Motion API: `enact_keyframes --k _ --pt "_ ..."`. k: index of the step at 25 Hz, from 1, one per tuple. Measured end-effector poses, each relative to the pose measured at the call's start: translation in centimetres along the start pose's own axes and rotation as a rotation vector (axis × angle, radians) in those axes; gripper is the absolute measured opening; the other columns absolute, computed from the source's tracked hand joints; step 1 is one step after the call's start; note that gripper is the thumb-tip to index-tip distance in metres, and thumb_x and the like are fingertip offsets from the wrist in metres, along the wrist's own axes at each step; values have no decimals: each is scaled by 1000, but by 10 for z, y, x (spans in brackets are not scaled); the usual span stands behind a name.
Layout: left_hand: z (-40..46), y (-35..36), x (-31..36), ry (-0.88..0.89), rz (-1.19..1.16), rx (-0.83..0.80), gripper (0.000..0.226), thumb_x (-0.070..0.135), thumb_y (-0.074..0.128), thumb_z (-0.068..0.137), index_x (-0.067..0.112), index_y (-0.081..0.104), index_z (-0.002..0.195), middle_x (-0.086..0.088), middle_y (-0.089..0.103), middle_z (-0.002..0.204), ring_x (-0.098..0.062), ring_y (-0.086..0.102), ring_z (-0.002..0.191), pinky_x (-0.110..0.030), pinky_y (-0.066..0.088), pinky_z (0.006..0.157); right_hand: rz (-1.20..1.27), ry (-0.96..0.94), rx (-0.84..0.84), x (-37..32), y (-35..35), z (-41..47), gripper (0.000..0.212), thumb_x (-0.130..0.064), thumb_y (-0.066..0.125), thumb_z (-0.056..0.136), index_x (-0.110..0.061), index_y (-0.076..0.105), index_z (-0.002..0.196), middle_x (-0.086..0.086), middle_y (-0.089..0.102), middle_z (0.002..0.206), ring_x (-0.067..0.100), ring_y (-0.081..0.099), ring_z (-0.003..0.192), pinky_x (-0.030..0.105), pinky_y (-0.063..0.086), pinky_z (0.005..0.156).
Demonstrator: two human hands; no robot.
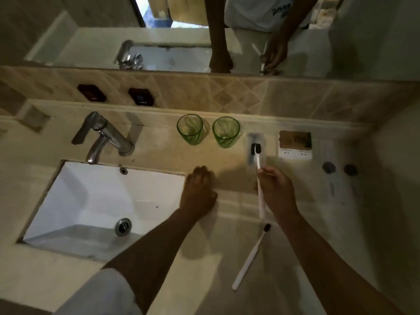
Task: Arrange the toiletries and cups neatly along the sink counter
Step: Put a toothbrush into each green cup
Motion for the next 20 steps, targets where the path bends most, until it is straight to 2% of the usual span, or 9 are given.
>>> enact_keyframes --k 2,4,7,10,13,17,18,20 --pt "21 8 -10 -17 12 17 77 39 49 91 9 24 157 -17 17 167 -32 10 155 -47 7 126 143 -24 -34 -23 16 19 5 -20 65 92 -21 69 89 5 74 75 26 71 72 44 57 69" --pt "30 16 -15 5 -9 92 78 45 45 90 12 24 157 -16 17 167 -29 8 156 -48 6 126 211 -83 -23 -44 22 35 3 -10 65 92 -8 66 92 18 73 86 38 71 81 49 60 71" --pt "33 26 -22 26 -12 181 80 48 47 88 15 23 157 -12 19 167 -25 7 156 -47 10 126 320 -161 7 -71 22 58 18 -11 67 88 5 61 94 7 75 81 27 74 78 39 62 70" --pt "35 29 -26 33 -28 216 80 45 49 87 14 27 157 -13 21 167 -24 9 156 -48 12 125 404 -199 69 -89 21 75 12 -15 70 86 -6 65 91 3 77 82 23 76 82 32 61 72" --pt "34 27 -23 28 -30 202 79 43 50 85 11 31 156 -14 22 166 -26 11 156 -50 16 125 327 -210 174 -90 30 92 20 -18 71 89 0 66 99 6 77 82 24 76 80 33 61 72" --pt "33 28 -25 16 -17 211 79 42 52 86 12 31 156 -13 21 167 -25 9 156 -49 16 125 252 -173 187 -79 50 114 7 -17 71 89 -10 71 87 -1 75 69 14 72 69 28 60 66" --pt "34 29 -26 19 -11 213 80 43 51 87 14 28 157 -13 19 167 -24 7 157 -48 14 125 221 -170 184 -76 54 119 6 -17 71 89 -12 72 85 0 75 69 13 71 67 28 59 65" --pt "34 31 -27 17 4 210 81 45 50 88 16 23 158 -11 16 168 -22 3 157 -45 10 126 150 -178 174 -72 62 127 9 -19 72 88 -10 74 85 8 75 75 16 68 68 36 57 69"
Point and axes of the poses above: each hand's wrist, its own z-axis towards the middle knuckle, its own y-axis out of the palm, x = y × z, the point moved 5 cm from there along z, towards the middle knuckle
